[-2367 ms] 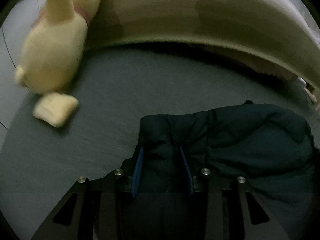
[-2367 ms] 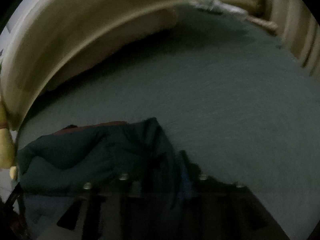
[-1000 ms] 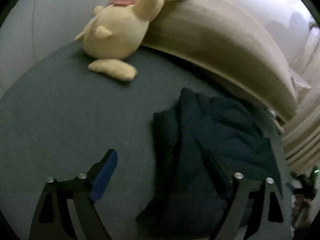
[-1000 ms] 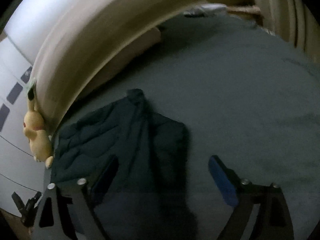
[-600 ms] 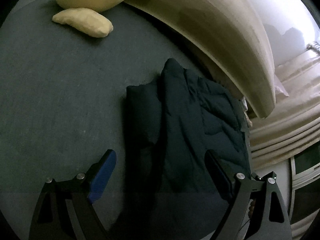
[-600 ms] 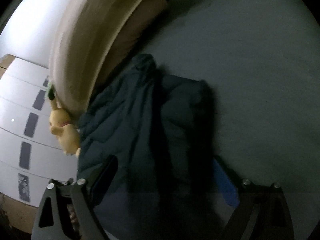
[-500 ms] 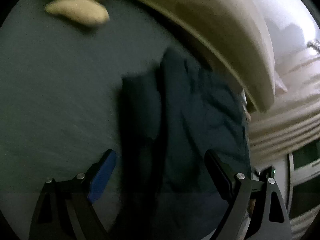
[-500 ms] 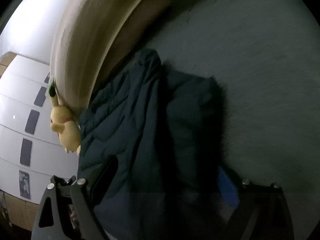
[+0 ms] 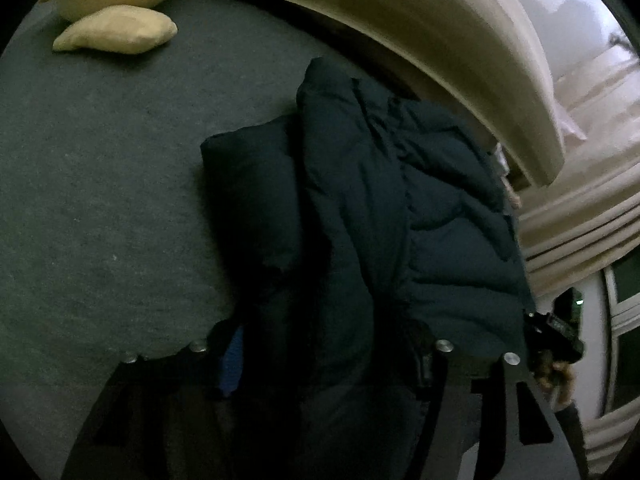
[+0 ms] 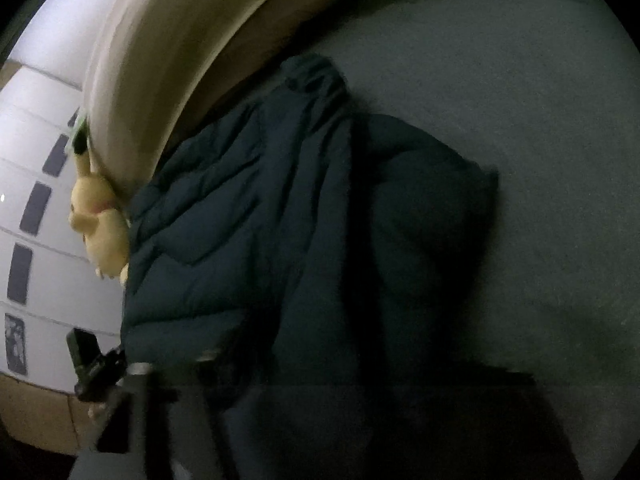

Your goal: Fold large clothes

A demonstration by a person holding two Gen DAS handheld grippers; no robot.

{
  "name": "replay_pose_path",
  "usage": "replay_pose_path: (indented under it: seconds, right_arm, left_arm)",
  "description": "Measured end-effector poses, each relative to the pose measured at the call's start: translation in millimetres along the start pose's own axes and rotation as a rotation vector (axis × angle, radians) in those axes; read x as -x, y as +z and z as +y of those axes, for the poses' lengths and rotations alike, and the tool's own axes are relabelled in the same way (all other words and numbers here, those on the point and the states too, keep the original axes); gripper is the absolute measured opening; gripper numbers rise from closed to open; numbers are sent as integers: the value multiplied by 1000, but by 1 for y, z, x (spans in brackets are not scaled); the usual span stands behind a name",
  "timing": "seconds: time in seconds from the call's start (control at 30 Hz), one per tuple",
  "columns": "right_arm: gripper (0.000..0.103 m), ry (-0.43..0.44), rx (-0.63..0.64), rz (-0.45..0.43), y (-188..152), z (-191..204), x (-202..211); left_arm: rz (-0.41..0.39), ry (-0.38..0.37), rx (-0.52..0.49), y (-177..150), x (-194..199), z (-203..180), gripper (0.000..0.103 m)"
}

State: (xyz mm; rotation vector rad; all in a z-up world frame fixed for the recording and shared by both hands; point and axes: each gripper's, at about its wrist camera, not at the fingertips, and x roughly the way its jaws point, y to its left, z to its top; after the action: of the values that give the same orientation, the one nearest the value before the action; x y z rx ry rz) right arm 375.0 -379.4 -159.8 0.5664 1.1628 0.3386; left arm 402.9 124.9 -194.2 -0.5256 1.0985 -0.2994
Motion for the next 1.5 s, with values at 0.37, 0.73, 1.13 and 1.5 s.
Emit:
replay_pose_path:
  seconds: [0.37,0.73,1.13,1.5]
  right_arm:
    - [22,-27,151,-59,-3,79,62]
    - [20,-15,388,-156,-54,190,174]
    - [20,16,448,-251,-136,209,259]
    - [20,-25,359,-182,-204,124,205]
  left_arm:
    - [-92,54,-101,19,68,-50,15]
    - [-261,24,-246,0,206,-118,14]
    - [-362,-21,-295,-84,282,-129,14]
    - [-281,-7,-234,-153,219,-79,14]
